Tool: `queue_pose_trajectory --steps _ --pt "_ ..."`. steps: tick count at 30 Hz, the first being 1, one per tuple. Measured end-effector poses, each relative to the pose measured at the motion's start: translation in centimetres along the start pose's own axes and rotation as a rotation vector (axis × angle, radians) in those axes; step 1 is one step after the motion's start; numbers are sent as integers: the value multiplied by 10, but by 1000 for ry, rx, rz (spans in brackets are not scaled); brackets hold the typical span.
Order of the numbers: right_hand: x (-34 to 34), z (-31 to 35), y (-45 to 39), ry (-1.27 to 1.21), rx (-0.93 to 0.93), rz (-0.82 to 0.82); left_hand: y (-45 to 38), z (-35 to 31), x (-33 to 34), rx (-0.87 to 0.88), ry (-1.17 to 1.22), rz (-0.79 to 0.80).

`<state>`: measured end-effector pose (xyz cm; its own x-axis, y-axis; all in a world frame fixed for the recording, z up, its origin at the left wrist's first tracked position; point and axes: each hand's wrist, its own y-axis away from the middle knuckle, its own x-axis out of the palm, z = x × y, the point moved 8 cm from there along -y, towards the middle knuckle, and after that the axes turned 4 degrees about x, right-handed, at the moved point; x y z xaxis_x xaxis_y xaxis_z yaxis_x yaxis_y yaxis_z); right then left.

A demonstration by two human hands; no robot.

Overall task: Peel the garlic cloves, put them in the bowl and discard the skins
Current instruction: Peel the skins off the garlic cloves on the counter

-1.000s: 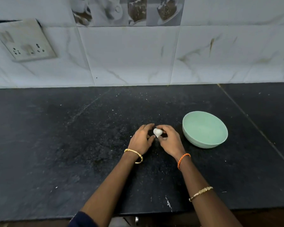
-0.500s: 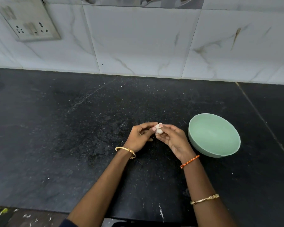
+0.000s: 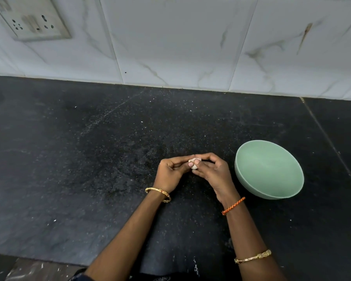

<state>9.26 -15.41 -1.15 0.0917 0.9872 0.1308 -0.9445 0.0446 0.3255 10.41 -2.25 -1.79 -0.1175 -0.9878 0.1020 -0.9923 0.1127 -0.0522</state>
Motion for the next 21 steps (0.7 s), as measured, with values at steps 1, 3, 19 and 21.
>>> queue_pose_trajectory --steps 1,3,19,21 --pt "-1 2 1 14 -39 -21 0 2 -2 2 -12 -17" --pt "-2 4 0 48 -87 -57 0 3 -3 -10 -13 -25" --pt "-12 6 1 215 -203 -259 2 0 -6 -2 -12 -50" --pt "-11 7 3 184 -209 -276 2 1 -8 -14 22 -82"
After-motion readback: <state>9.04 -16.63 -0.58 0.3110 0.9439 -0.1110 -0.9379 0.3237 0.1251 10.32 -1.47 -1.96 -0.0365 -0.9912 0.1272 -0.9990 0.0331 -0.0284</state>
